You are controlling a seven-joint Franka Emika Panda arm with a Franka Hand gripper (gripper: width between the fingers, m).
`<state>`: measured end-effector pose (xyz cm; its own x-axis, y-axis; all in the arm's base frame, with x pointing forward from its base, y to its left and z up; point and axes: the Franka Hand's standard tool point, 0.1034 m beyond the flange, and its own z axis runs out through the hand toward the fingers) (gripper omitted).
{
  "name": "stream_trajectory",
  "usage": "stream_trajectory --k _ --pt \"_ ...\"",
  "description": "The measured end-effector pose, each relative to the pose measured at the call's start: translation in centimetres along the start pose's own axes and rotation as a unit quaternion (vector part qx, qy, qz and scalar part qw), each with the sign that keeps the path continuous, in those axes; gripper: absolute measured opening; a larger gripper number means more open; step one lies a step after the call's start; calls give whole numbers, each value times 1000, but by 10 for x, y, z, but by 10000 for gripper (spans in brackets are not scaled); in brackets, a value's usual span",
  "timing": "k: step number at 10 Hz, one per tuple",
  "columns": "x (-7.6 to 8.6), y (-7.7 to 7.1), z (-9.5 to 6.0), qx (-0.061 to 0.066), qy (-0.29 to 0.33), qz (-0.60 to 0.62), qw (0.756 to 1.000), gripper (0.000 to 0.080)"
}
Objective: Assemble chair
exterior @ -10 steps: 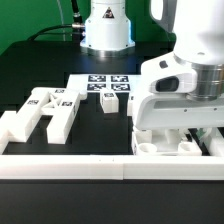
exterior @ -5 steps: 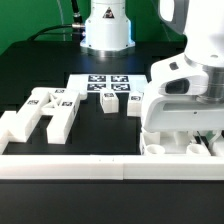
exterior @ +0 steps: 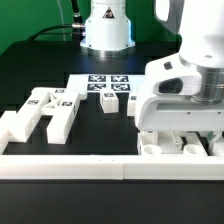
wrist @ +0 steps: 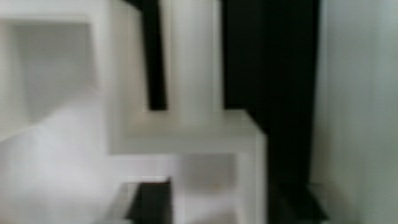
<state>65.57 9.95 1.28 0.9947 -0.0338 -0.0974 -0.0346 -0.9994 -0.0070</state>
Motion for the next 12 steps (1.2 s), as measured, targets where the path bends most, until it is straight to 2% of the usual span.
stream_trajectory --k 1,2,3,4,7,8,12 --pt "0 7 0 -5 -1 2 1000 404" --pt "0 12 -4 -7 1 5 1000 539" --pt "-2 16 -12 -8 3 8 1000 539" --pt "-6 17 -24 -6 6 10 1000 627" --pt "-33 35 -57 -1 9 17 1000 648" --pt "-50 50 -60 0 5 28 1000 649" --pt "-51 48 -55 0 5 30 1000 649"
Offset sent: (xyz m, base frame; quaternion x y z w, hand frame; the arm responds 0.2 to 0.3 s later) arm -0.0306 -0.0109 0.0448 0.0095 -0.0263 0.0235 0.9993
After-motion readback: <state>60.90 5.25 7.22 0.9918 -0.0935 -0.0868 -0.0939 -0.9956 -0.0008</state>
